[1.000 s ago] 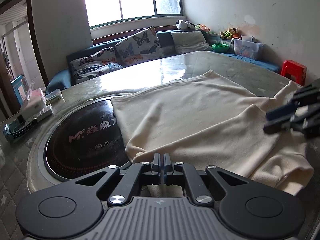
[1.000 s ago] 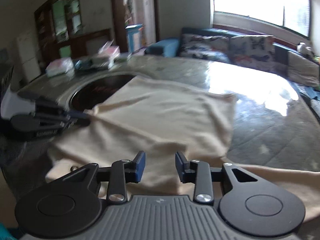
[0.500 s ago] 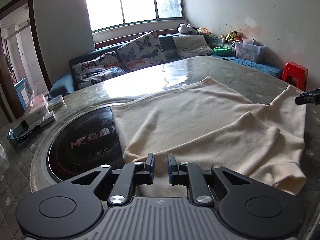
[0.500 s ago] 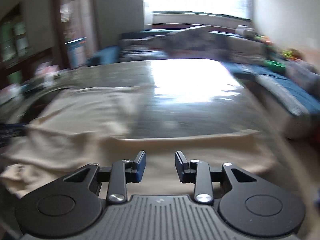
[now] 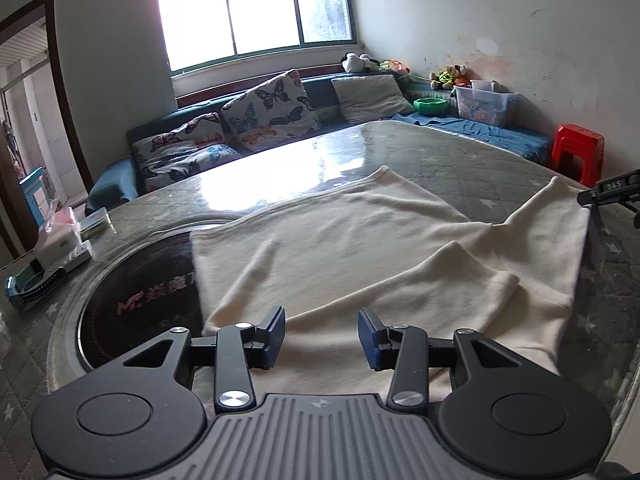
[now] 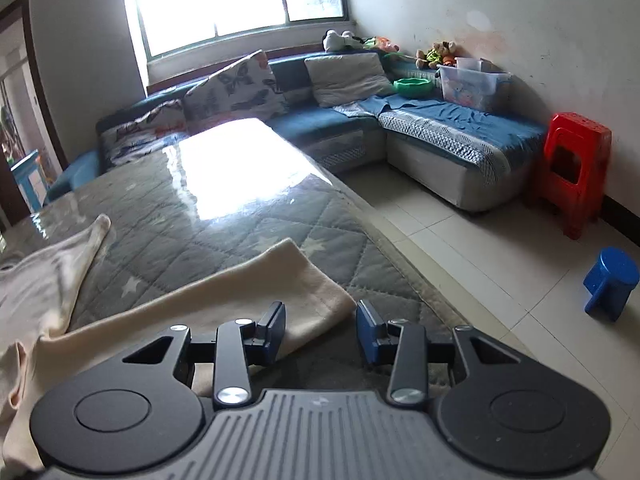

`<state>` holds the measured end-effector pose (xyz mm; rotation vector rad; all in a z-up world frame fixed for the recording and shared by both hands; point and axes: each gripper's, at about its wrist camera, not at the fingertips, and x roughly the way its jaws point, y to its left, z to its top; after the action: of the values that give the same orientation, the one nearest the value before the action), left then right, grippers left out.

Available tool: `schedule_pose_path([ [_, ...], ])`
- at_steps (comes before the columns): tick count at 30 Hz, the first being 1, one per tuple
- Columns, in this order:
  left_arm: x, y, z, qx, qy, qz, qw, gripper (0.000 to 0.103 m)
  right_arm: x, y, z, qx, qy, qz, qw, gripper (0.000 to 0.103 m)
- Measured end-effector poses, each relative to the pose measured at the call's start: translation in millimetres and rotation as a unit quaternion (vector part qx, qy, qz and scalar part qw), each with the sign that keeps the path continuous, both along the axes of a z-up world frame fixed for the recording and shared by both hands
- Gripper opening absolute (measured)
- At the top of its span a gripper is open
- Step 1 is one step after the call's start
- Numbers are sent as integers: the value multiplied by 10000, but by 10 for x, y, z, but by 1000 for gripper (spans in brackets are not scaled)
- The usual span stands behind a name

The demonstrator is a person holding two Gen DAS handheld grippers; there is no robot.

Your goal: Fold clothes

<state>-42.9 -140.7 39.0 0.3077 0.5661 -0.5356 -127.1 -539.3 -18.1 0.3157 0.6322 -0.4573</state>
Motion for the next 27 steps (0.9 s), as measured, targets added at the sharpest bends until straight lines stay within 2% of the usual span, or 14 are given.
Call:
schedule_pose_path([
  [3,-15,-73,-18,35,23,-25,10000,51,30,27,-17,-91,0,-12,10000,36],
  [6,-43,-143,-40,45,45,-83,9999,51,34,34,-30,-224,37,-7,9997,16],
  [7,-44,-167,-47,50,63,-94,9999,51,25,22,-31,-213,26,-7,9998,7],
  [8,-45,-191,-55,47,87,-108,9999,51,18,3,-24,-157,-10,-16,9999,6],
  [13,-80,-339,-84,47,120,-283,9995,53,-124,31,166,115,-394,119,9991,4],
  [18,-112,-381,-125,49,151,-377,9992,53,-221,197,533,279,-884,599,9939,4],
  [22,-129,-253,-111,-6,136,-261,9996,55,-210,467,868,313,-1213,1235,9844,4],
  [27,-126,59,-77,-78,70,77,9999,57,-63,960,1163,301,-1423,2140,9659,4],
])
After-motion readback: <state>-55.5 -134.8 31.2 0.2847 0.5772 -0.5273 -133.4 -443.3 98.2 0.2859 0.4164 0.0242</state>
